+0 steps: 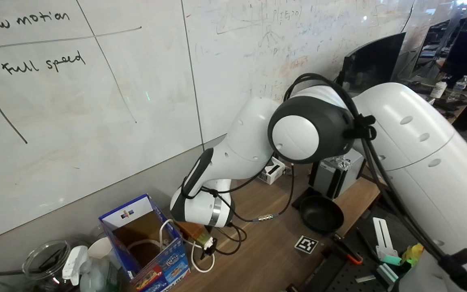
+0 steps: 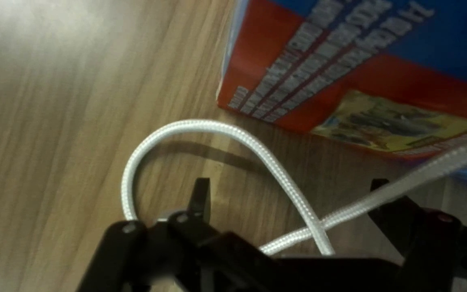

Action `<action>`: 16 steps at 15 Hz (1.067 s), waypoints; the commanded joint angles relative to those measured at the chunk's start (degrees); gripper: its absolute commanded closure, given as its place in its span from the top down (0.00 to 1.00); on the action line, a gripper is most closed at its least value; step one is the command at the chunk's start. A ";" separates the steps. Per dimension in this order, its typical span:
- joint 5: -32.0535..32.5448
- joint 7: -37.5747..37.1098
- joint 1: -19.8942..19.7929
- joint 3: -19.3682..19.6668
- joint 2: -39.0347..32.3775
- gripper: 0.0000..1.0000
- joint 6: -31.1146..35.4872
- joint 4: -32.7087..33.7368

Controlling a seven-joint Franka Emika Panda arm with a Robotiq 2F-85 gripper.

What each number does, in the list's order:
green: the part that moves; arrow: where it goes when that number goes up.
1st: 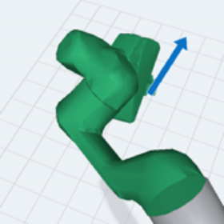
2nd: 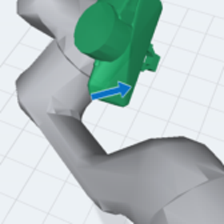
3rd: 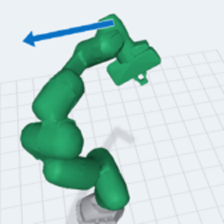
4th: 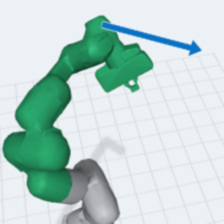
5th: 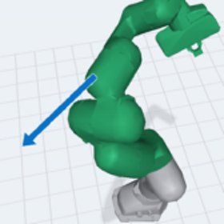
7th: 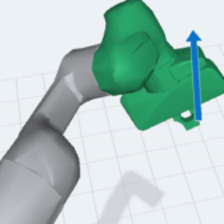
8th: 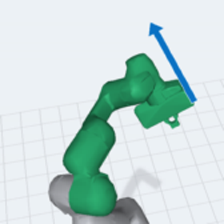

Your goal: Put the white ropes inside the blue box

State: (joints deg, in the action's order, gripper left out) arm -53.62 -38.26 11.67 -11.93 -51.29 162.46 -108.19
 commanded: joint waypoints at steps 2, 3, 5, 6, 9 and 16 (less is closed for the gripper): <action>-1.44 0.23 1.00 0.15 -0.53 1.00 0.40 1.92; -1.42 0.31 1.09 0.13 -0.62 1.00 0.48 2.01; -1.30 0.34 1.23 0.15 -0.69 1.00 0.35 2.14; -1.29 0.29 1.28 0.17 -0.71 1.00 0.29 2.14; -1.05 0.33 1.62 0.43 -0.88 0.65 0.55 2.08; -0.59 0.49 1.90 0.95 -0.97 0.08 0.52 1.76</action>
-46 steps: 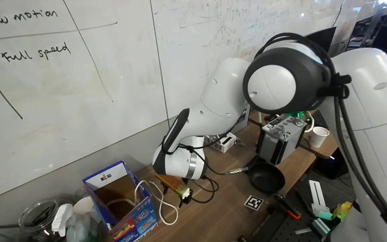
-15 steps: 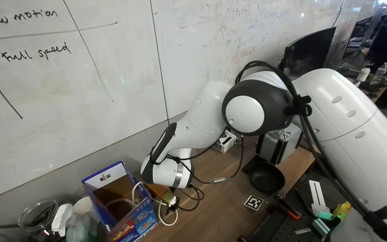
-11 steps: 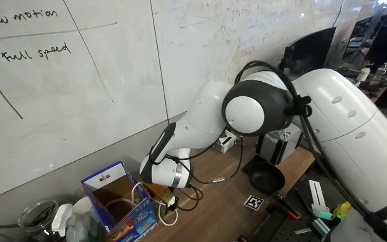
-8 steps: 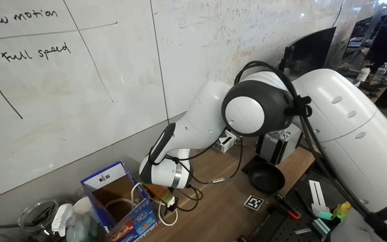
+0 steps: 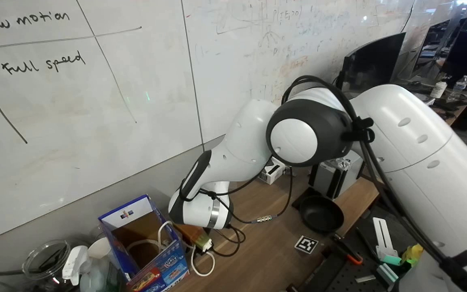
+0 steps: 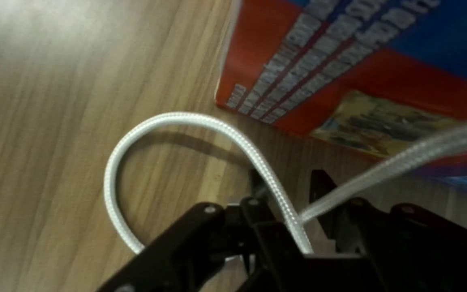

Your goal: Put the white ropes inside the blue box

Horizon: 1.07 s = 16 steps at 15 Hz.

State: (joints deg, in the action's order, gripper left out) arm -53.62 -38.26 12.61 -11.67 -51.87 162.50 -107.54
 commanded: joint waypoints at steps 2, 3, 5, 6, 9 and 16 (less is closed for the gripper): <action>-0.41 0.59 1.07 0.95 -0.03 0.02 0.55 0.73; -0.28 0.56 1.17 1.16 0.26 0.00 0.60 0.51; 0.02 0.46 1.38 1.66 1.05 0.03 0.71 -0.09; 0.33 0.25 1.59 2.08 1.67 0.05 0.63 -0.47; 2.96 -1.84 3.78 5.08 4.80 0.04 0.20 -2.16; 26.42 -20.56 19.44 22.57 19.22 0.02 1.62 -10.00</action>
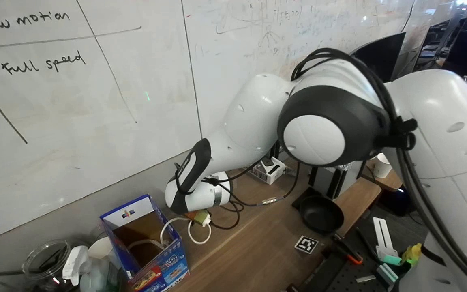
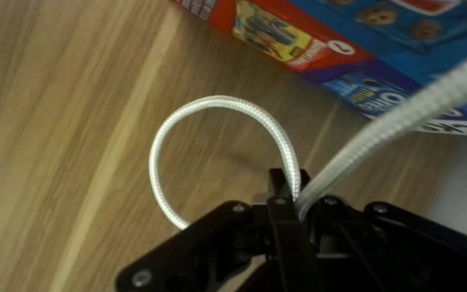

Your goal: Put the white ropes inside the blue box

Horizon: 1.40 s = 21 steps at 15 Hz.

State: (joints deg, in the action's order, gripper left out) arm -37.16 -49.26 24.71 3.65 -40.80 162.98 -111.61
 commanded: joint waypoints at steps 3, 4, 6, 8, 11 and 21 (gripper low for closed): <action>25.43 -22.27 14.91 15.55 14.41 0.03 0.51 -7.97; 30.57 -26.59 17.38 18.29 16.37 0.03 -0.38 -8.03; 39.85 -34.57 21.58 22.16 20.27 0.02 -2.23 -7.91; 48.16 -41.60 23.74 23.22 23.43 0.02 -4.40 -6.78; 58.18 -49.96 23.22 19.04 27.80 0.02 -8.15 -5.33; 54.93 -50.01 12.56 -6.35 27.45 0.02 -8.39 -4.55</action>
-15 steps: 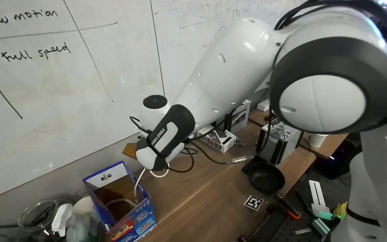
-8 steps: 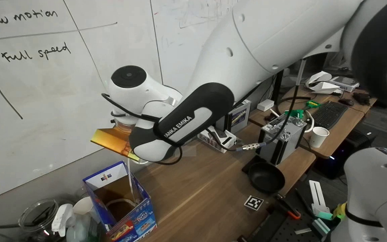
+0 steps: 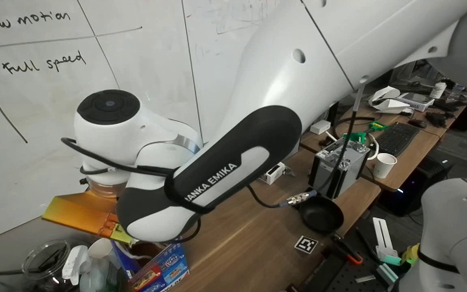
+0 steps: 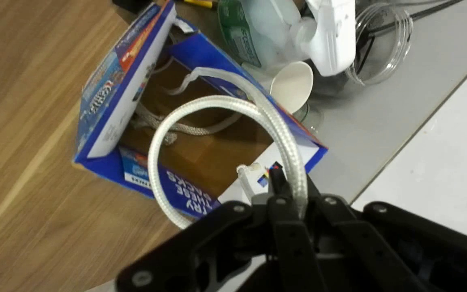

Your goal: Put the white ropes inside the blue box

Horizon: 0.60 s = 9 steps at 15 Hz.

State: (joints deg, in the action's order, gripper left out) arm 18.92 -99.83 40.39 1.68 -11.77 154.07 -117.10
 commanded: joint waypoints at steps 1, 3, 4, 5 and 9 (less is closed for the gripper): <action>-0.79 0.41 -3.65 -5.26 -2.45 0.02 0.41 1.31; -0.01 0.22 -4.48 -6.26 -4.39 0.02 0.64 1.81; -0.15 0.57 -5.03 -6.48 -5.43 0.02 0.73 2.22; 0.12 0.47 -5.28 -6.44 -6.36 0.02 0.90 2.45; 1.25 0.02 -5.28 -5.28 -11.32 0.02 0.91 5.54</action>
State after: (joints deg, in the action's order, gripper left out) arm 18.94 -99.75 35.58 -3.69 -19.55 154.46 -115.26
